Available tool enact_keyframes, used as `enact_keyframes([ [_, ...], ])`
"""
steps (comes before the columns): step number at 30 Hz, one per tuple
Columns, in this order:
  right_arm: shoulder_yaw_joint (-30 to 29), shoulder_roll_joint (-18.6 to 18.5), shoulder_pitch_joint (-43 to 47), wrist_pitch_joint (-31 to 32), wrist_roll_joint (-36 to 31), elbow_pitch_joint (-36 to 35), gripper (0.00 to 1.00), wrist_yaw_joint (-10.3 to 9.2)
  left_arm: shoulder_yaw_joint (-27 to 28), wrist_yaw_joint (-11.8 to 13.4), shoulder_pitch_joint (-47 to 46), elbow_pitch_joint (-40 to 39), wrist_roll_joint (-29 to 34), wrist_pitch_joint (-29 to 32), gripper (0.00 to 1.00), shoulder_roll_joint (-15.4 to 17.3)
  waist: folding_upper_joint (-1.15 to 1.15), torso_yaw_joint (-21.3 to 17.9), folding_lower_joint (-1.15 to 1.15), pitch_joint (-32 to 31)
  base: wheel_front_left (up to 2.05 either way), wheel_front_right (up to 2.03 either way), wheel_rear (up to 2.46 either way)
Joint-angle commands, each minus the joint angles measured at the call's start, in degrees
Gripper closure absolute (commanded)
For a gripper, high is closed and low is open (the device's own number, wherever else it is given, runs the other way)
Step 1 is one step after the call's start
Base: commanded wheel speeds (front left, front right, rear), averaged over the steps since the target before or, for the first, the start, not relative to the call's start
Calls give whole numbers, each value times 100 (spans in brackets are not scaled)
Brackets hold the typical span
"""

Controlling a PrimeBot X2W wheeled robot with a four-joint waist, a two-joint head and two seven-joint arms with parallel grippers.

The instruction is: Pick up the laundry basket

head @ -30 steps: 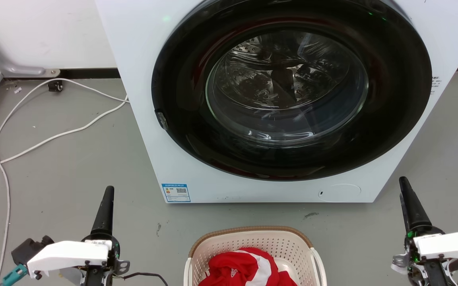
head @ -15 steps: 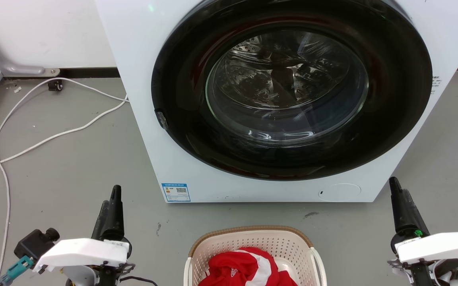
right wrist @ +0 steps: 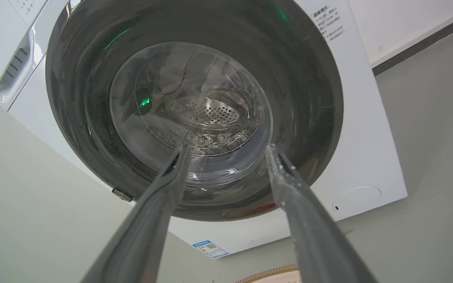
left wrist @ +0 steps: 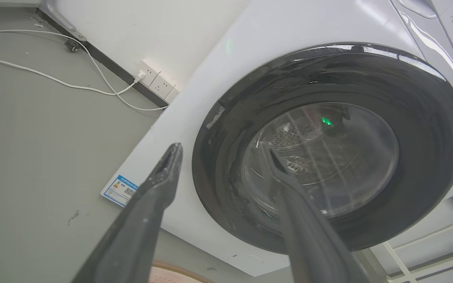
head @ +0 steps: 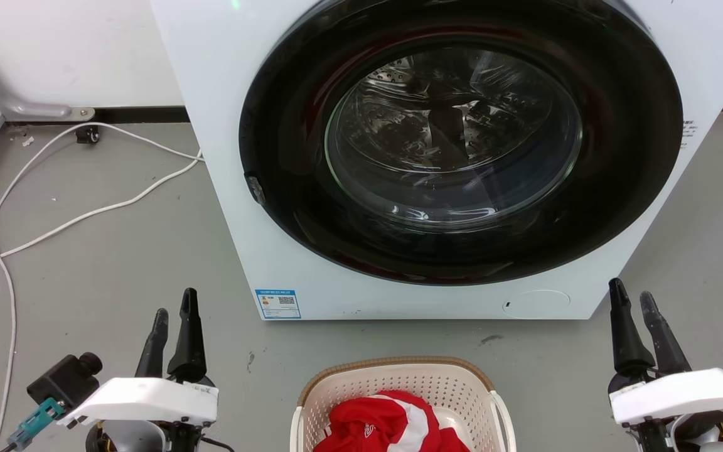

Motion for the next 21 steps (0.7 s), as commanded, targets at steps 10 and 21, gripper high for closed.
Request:
enact_keyframes([
  [10, -12, -18, 75, -217, -1023, -190, 0, 2, -49, 58, 92, -189, 942, -221, 0, 22, 0, 4, 0, -3, 0, 0, 0],
  [21, 35, -19, 181, -423, -2003, -273, 0, 1, -101, 112, 170, -246, 1863, -424, 0, 24, 0, 33, 0, 8, 0, 0, 0],
])
